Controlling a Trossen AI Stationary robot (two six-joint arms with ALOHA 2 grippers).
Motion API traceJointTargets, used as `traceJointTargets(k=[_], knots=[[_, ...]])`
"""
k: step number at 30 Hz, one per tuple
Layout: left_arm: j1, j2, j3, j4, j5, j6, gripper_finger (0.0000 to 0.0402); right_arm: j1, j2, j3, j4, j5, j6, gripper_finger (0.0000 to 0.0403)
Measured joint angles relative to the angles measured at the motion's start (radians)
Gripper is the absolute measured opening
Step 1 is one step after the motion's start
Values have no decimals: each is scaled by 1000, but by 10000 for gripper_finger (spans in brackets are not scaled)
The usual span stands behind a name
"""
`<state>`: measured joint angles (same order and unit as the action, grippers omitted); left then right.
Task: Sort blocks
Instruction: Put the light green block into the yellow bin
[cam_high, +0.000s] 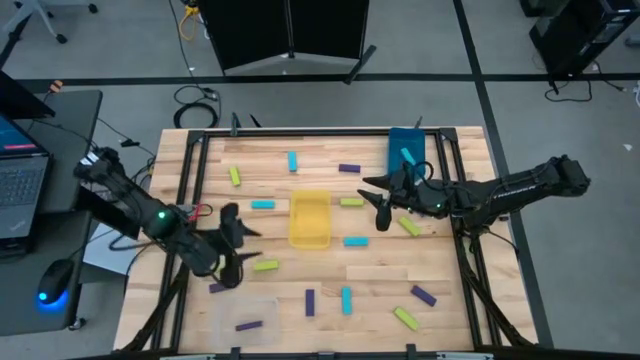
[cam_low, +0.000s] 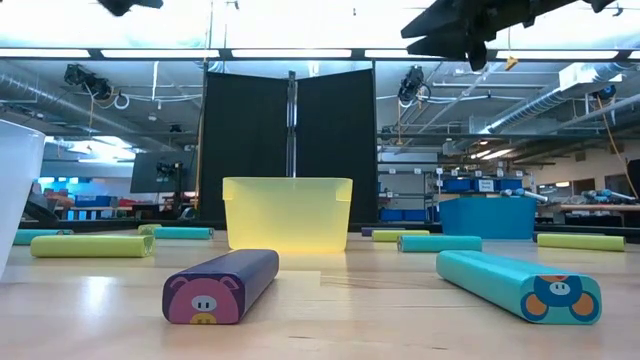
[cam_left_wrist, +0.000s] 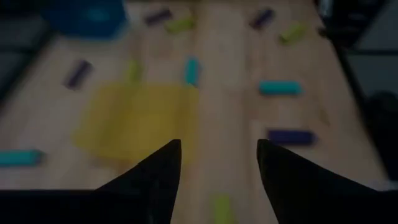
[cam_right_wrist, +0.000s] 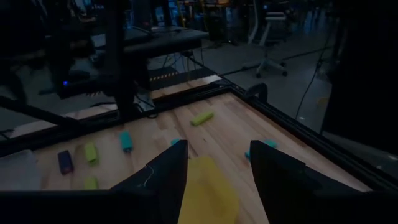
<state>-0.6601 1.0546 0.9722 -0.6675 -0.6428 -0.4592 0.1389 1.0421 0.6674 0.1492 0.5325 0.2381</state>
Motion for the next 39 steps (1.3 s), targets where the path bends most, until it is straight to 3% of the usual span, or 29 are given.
traceJointTargets(k=[8, 11, 20, 27, 39], knots=[[0, -31, 0, -8, -311, 68, 218, 3, 180, 0, 35, -9, 5, 187], [1, -31, 0, -19, -372, 67, 218, 3, 254, 0, 20, -44, 4, 193], [6, -35, 0, -46, -381, 66, 218, -110, 389, 0, -164, -193, -13, 197], [6, -35, 0, -46, -381, 66, 218, -222, 475, 0, -166, -313, -107, 209], [6, -35, 0, -63, -377, 62, 218, -349, 611, 1, -127, -409, -198, 219]])
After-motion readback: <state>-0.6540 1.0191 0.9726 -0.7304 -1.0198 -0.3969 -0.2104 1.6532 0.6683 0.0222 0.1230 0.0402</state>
